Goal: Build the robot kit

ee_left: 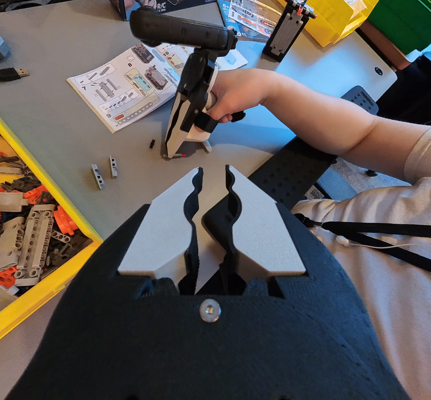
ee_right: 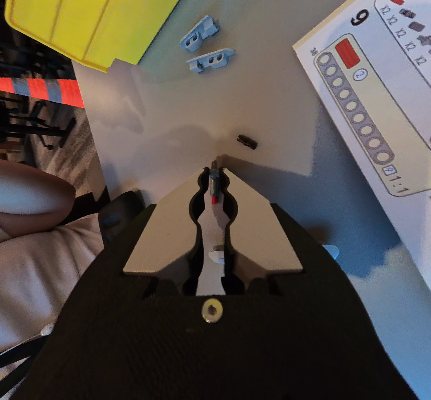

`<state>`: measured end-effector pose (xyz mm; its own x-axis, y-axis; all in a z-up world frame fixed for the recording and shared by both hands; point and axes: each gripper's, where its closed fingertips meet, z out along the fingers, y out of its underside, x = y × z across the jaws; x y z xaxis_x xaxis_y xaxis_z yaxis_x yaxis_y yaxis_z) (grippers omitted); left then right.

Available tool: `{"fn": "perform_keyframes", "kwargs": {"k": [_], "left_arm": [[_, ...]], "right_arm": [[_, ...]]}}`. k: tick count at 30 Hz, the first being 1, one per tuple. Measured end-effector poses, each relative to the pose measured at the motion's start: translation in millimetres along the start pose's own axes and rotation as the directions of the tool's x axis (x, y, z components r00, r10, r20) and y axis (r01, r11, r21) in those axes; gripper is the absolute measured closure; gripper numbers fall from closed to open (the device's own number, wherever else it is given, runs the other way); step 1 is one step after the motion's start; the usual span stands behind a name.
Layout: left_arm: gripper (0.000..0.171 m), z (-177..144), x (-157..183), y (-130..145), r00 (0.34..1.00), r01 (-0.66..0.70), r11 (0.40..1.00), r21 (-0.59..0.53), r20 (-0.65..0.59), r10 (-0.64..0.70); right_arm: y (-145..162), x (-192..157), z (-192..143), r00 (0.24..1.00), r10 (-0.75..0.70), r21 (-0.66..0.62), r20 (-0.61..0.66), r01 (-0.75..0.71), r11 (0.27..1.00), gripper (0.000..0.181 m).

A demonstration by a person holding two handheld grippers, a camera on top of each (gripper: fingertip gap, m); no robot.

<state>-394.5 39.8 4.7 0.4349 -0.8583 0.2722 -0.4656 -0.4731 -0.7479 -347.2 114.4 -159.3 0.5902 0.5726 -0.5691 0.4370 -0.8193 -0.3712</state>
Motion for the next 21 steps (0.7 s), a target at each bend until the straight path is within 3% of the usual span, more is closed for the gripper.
{"fn": "perform_keyframes", "kwargs": {"k": [6, 8, 11, 14, 17, 21], "left_arm": [[0.154, -4, -5, -4, 1.0, 0.015, 0.999, 0.032, 0.01, -0.015], [0.153, -6, -7, -7, 0.999, 0.032, 0.998, 0.062, 0.011, -0.032], [0.145, 3, -4, -22, 0.999, 0.042, 0.991, 0.126, 0.021, -0.045], [0.126, 37, 10, -38, 0.998, -0.031, 0.998, 0.048, 0.063, 0.028], [0.095, 85, 19, -71, 0.974, -0.142, 0.989, 0.034, 0.185, 0.134], [0.052, 171, 45, -78, 0.966, -0.169, 0.985, 0.019, 0.204, 0.162]], "right_arm": [[-5, 6, -21, 0.989, -0.083, 0.015, -0.119, 0.085, 0.996, 0.156], [-9, 1, -46, 0.979, -0.128, 0.049, -0.157, 0.137, 0.989, 0.156], [-18, -2, -114, 0.903, -0.194, 0.154, -0.384, 0.27, 0.951, 0.152], [-15, -11, -190, 0.799, -0.123, 0.313, -0.589, 0.365, 0.877, 0.137], [15, 7, -247, 0.681, 0.085, 0.431, -0.727, 0.357, 0.829, 0.121], [83, 65, -270, 0.499, 0.261, 0.449, -0.826, 0.305, 0.84, 0.102]]}}
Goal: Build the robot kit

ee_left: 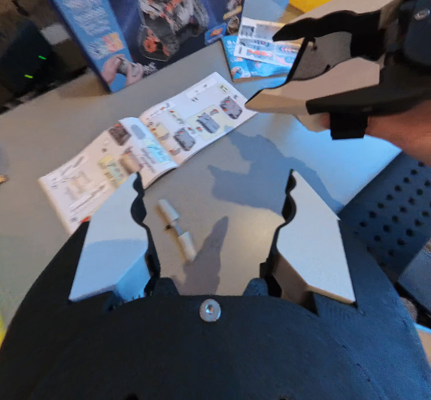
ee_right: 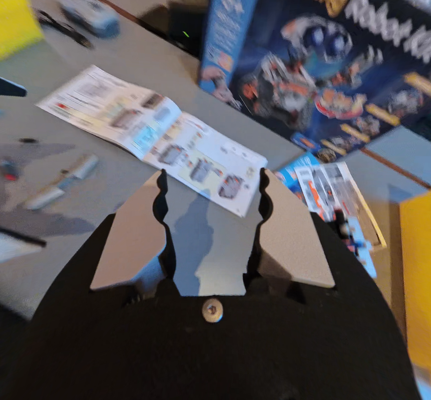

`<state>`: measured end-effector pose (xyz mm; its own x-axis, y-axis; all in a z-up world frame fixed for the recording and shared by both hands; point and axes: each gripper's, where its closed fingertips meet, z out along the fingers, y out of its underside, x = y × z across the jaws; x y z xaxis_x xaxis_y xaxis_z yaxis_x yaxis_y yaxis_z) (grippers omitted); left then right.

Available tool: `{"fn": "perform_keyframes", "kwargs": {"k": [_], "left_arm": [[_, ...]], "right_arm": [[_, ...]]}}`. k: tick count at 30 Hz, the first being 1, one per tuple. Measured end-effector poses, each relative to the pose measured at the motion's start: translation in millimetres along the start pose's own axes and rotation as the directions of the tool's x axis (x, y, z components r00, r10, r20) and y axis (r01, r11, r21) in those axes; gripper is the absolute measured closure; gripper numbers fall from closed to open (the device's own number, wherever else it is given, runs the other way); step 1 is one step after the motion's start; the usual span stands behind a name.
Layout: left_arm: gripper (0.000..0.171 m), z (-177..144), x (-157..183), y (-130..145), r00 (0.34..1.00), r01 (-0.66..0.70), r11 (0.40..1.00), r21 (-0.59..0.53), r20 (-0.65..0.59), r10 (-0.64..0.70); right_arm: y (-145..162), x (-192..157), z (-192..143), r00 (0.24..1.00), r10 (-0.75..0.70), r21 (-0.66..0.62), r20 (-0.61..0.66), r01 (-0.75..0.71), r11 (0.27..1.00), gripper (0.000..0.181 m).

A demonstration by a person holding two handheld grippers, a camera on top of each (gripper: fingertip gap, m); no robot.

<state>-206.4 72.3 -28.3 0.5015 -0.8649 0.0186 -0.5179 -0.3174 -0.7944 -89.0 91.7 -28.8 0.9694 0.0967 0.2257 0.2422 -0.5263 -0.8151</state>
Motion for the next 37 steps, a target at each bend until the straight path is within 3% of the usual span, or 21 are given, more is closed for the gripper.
{"fn": "perform_keyframes", "kwargs": {"k": [2, 6, 10, 13, 17, 26, 37], "left_arm": [[0.037, 39, 22, 13, 0.999, 0.015, 0.999, -0.052, -0.028, -0.016], [0.016, 92, 39, 46, 0.999, 0.033, 0.989, -0.143, -0.001, -0.033], [0.014, 114, 50, 61, 0.997, 0.073, 0.984, -0.161, -0.009, -0.076], [0.014, 124, 54, 70, 0.997, 0.078, 0.979, -0.186, 0.005, -0.079], [0.014, 132, 51, 70, 0.997, 0.066, 0.983, -0.17, 0.042, -0.06], [0.014, 146, 44, 72, 0.996, 0.039, 0.984, -0.176, 0.089, -0.024], [0.014, 147, 44, 71, 0.995, 0.04, 0.989, -0.141, 0.093, -0.027]], "right_arm": [[37, 14, 6, 0.998, 0.034, -0.033, -0.055, -0.036, 0.999, 0.09], [89, 12, 11, 0.993, 0.109, -0.055, -0.043, -0.111, 0.992, 0.079], [123, 16, 20, 0.985, 0.163, -0.087, -0.052, -0.167, 0.982, 0.062], [138, 19, 27, 0.985, 0.161, -0.111, -0.067, -0.168, 0.98, 0.06], [142, 26, 31, 0.981, 0.163, -0.12, -0.102, -0.175, 0.977, 0.056], [149, 26, 40, 0.958, 0.284, -0.178, -0.05, -0.288, 0.941, 0.05], [151, 23, 40, 0.959, 0.283, -0.186, -0.032, -0.284, 0.941, 0.043]]}}
